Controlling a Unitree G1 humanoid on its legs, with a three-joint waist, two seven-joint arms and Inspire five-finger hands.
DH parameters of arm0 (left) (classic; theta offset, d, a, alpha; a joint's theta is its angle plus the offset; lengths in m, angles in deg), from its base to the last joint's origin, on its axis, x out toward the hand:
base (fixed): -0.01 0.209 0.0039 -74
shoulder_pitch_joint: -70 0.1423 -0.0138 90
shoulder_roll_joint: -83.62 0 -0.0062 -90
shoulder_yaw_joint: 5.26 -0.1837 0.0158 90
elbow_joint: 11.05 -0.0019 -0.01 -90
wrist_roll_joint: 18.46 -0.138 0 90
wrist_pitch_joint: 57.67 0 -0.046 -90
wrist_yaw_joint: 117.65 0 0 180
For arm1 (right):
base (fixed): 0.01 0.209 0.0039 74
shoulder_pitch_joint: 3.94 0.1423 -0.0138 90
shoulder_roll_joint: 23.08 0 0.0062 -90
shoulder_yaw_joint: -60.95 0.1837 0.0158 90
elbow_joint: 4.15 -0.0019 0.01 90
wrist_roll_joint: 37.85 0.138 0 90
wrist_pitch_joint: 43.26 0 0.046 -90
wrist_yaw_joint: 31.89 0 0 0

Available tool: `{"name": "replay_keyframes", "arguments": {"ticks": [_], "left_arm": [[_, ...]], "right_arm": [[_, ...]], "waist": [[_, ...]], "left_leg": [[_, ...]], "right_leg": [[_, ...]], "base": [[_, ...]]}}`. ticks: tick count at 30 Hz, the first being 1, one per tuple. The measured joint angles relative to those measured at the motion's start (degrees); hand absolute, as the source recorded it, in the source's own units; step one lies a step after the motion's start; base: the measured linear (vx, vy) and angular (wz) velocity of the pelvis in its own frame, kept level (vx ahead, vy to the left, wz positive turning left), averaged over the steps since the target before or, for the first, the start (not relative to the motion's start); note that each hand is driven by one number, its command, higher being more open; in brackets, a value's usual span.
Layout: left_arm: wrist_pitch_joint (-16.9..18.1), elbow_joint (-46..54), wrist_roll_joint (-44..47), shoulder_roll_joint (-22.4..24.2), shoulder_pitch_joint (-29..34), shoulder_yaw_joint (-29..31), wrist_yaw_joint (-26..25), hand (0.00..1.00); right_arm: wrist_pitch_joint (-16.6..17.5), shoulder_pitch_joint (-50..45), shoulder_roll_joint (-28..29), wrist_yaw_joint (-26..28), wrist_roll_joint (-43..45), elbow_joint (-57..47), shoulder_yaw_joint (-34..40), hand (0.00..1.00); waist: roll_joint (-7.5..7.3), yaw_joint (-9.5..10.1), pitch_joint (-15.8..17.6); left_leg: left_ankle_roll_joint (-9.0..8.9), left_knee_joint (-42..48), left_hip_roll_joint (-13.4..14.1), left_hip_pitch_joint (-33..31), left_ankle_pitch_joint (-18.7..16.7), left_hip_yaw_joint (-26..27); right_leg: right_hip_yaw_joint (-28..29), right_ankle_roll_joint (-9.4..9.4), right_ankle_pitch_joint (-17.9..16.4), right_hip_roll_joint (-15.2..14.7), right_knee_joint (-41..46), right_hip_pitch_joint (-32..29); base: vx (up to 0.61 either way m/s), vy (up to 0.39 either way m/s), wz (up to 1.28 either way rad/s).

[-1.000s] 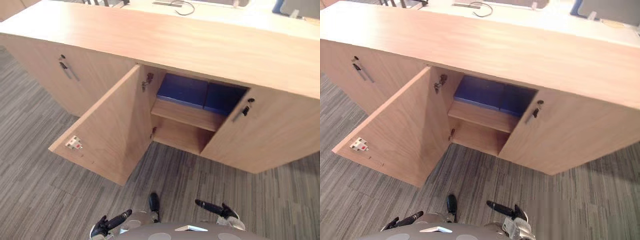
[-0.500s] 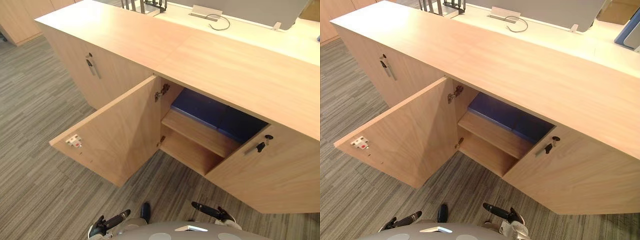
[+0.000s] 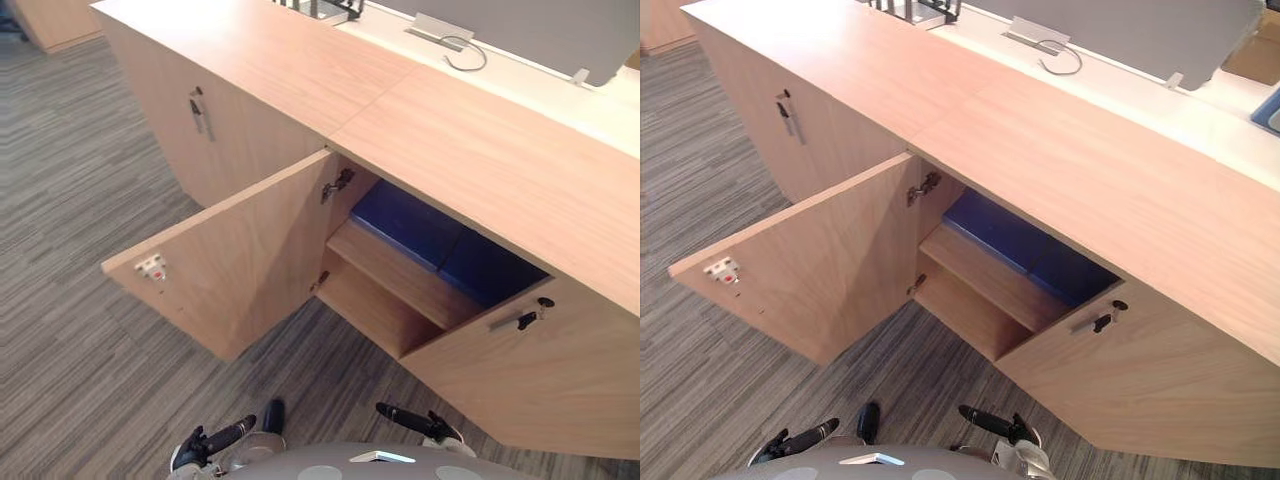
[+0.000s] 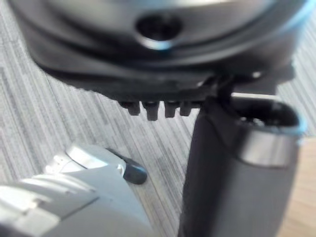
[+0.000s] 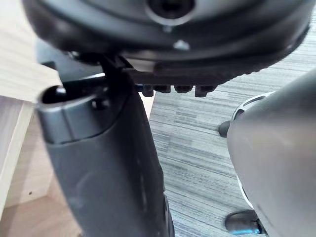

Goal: Walk over to the cabinet, pick up the folder, carry it to the office cabinet, place the folder inside the office cabinet, then close the office cabinet door

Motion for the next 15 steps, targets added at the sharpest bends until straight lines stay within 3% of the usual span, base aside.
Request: {"name": "replay_keyframes", "arguments": {"ticks": [1,2,3,4,5,6,7,8,10,14,15], "left_arm": [[-0.2,1.3,0.4,0.0,0.0,-0.1,0.0,1.00],[-0.6,5.3,1.5,-0.2,-0.3,-0.4,0.0,1.00],[-1.1,9.8,1.7,0.1,-1.4,-1.1,0.3,1.00],[-1.3,12.3,1.7,0.3,-1.3,-1.1,1.1,1.00],[-1.8,17.1,1.7,0.5,-0.8,-0.8,1.9,1.00],[-2.4,22.0,1.6,0.5,-0.8,0.7,2.4,1.00],[-2.6,25.7,1.5,0.1,-1.0,2.7,2.9,1.00],[-2.7,28.0,1.4,-0.3,-1.2,4.4,3.0,1.00],[-2.8,37.4,0.7,-4.2,-3.0,9.0,3.4,1.00],[-2.7,40.6,-4.0,-12.5,-6.9,15.2,2.5,1.00],[-2.8,40.7,-5.7,-15.4,-7.0,16.6,1.8,1.00]], "right_arm": [[0.0,0.0,0.0,-0.1,0.0,-0.1,0.5,1.00],[-0.1,0.1,0.2,-0.1,0.0,-0.4,1.1,1.00],[-0.1,0.4,-0.3,-0.1,-0.1,-0.7,2.2,1.00],[-0.2,0.5,-1.0,-0.1,-0.1,-1.1,2.5,1.00],[-0.4,-0.1,-2.3,-0.2,0.0,-2.0,2.7,1.00],[-0.5,-1.4,-3.8,-0.2,-0.1,-3.1,2.7,1.00],[-0.6,-2.0,-4.7,-0.2,-0.1,-3.3,3.2,1.00],[-0.8,-2.4,-4.7,-0.3,0.0,-3.3,3.5,1.00],[-1.4,-4.7,-3.7,0.3,0.0,-3.0,4.6,1.00],[-1.8,-5.1,-3.8,2.1,0.0,-2.8,7.8,1.00],[-1.8,-5.1,-3.7,2.6,0.0,-2.9,8.9,1.00]], "waist": [[-0.10,-0.61,0.0],[-1.92,-1.74,0.2],[-1.32,-1.50,2.2],[-0.64,-1.42,2.9],[1.66,-1.52,3.3],[3.95,-1.65,3.2],[5.82,-1.53,3.0],[5.89,-1.28,2.9],[4.45,-1.19,1.9],[5.08,-0.82,0.7],[5.30,-0.73,0.4]], "left_leg": [[1.12,0.0,0.3,-0.8,-1.3,3.6],[2.90,2.1,-0.1,-2.3,-3.5,10.9],[5.03,13.4,2.9,-5.3,-5.6,21.1],[5.11,19.4,4.5,-6.0,-6.0,24.2],[3.76,28.2,7.5,-6.3,-10.7,26.9],[2.75,31.2,9.3,-6.3,-15.9,26.7],[2.47,30.6,9.0,-6.4,-18.0,25.9],[2.71,29.8,8.0,-6.2,-17.7,25.6],[4.49,23.0,2.3,-5.3,-14.1,23.1],[5.58,16.6,-1.8,-4.2,-10.0,21.2],[5.59,11.9,-3.0,-2.3,-7.5,21.1]], "right_leg": [[-1.7,-0.05,0.0,-0.1,-0.6,0.1],[-5.6,-1.37,-0.5,-2.5,-1.7,0.1],[-7.8,-1.65,-0.7,-4.2,-0.4,-0.1],[-8.3,-1.81,-0.9,-4.7,0.5,-0.2],[-9.4,-1.43,-1.4,-4.9,1.7,-0.1],[-10.7,-0.66,-1.8,-4.5,2.7,0.0],[-11.1,0.31,-2.4,-4.2,4.1,0.2],[-10.7,0.22,-2.9,-4.8,4.8,0.0],[-8.3,-0.50,-3.3,-6.1,4.1,-0.8],[-8.1,-0.39,-2.6,-7.0,1.6,-0.4],[-8.1,-0.55,-1.6,-6.9,0.4,-0.3]], "base": [[-0.20,0.000,1.06],[-0.21,0.023,1.21],[-0.22,0.037,1.07],[-0.20,0.130,0.68],[-0.18,0.248,0.54],[-0.13,0.285,0.63],[-0.06,0.264,0.52],[0.00,0.187,0.54],[-0.03,0.171,0.85],[0.02,0.103,0.50],[0.01,0.023,0.13]]}}
